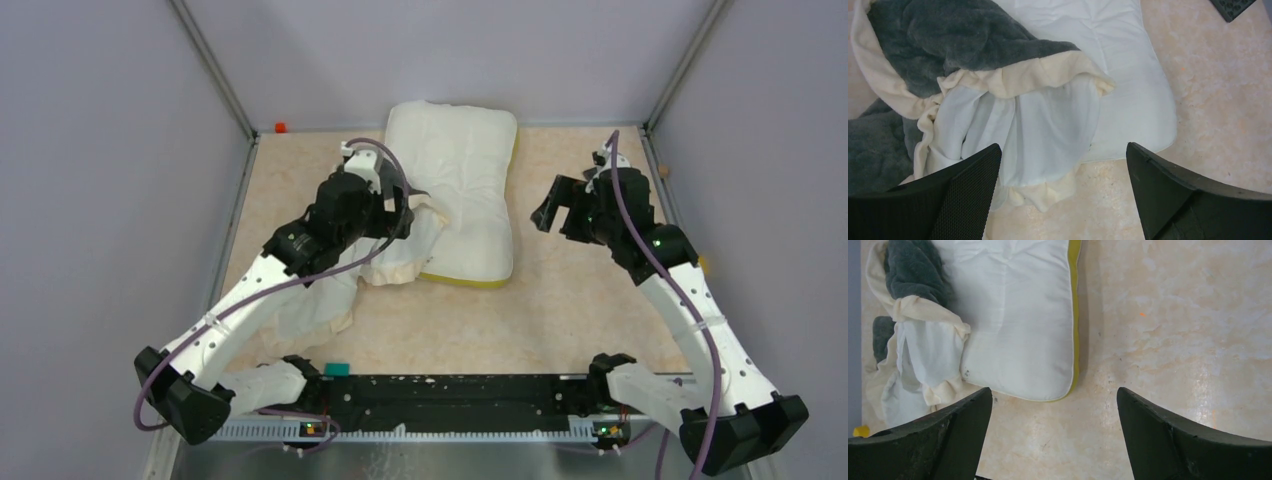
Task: Put the pillow into the pillowcase
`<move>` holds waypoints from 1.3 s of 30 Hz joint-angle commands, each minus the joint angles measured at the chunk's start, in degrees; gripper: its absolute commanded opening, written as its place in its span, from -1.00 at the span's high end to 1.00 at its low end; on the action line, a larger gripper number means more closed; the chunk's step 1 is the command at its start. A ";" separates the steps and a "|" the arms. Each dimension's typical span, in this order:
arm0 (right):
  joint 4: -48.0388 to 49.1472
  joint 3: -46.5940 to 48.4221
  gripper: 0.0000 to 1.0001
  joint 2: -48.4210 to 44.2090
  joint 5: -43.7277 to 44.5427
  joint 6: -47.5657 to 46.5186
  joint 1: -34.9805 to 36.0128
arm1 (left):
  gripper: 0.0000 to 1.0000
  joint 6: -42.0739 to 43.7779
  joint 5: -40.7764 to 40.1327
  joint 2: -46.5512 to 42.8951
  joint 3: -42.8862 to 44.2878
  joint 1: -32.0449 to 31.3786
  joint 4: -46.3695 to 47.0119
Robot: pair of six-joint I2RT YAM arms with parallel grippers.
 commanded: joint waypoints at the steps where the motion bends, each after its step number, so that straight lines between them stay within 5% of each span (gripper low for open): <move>1: -0.23 3.05 -0.86 0.09 2.07 -1.99 0.53 | -0.98 -3.74 -3.81 -2.22 -1.91 -0.09 -1.60; 39: 15.80 -10.76 -0.85 18.43 1.71 2.20 6.16 | -0.98 -8.01 -2.79 14.83 -2.66 4.95 8.54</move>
